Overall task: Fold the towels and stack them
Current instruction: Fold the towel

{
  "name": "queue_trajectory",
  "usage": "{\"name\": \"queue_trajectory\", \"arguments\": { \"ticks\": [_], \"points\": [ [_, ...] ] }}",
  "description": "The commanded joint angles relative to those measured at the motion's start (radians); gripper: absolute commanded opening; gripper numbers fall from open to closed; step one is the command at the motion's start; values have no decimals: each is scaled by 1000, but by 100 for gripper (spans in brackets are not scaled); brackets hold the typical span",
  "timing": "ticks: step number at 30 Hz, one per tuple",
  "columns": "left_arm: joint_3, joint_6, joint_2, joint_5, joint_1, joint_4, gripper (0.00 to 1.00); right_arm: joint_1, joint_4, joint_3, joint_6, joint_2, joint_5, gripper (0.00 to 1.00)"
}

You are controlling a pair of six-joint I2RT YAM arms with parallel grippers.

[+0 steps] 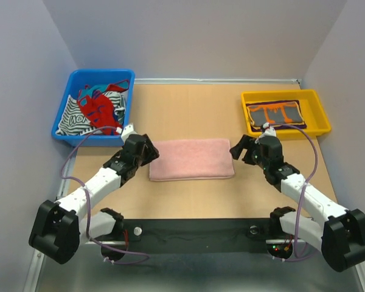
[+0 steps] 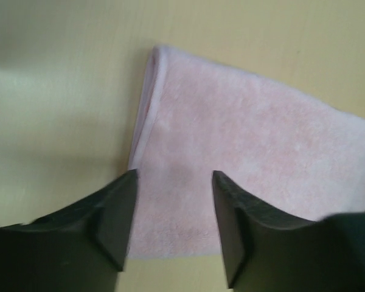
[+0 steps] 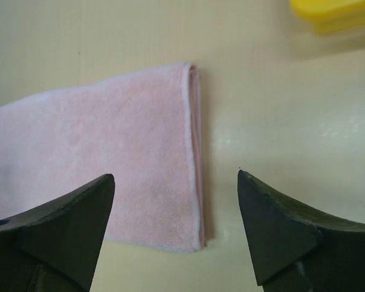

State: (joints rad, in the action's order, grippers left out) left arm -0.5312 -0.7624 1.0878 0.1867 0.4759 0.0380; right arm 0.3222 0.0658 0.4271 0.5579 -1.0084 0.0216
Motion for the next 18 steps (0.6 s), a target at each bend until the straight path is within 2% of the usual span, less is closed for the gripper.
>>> {"name": "queue_trajectory", "arguments": {
  "ticks": [1,2,4,5,8,12,16,18],
  "points": [
    [-142,176,-26,68,41,59,72,-3,-302,122,-115,21,-212,92],
    [-192,236,-19,72,97,59,80,-3,-317,139,-113,14,-248,97],
    [-249,296,35,74,180,60,85,-3,-349,151,-105,4,-320,100],
    [-309,349,62,69,260,63,86,-8,-356,159,-101,-1,-342,100],
    [-401,391,197,85,375,82,87,-28,-369,185,-90,-39,-382,100],
    [-596,425,395,189,562,120,87,-70,-388,222,-76,-102,-384,100],
    [-765,494,620,240,680,160,87,-158,-385,226,-76,-130,-335,100],
    [-858,537,716,249,731,168,83,-182,-385,225,-72,-139,-309,100]
  ]
}}
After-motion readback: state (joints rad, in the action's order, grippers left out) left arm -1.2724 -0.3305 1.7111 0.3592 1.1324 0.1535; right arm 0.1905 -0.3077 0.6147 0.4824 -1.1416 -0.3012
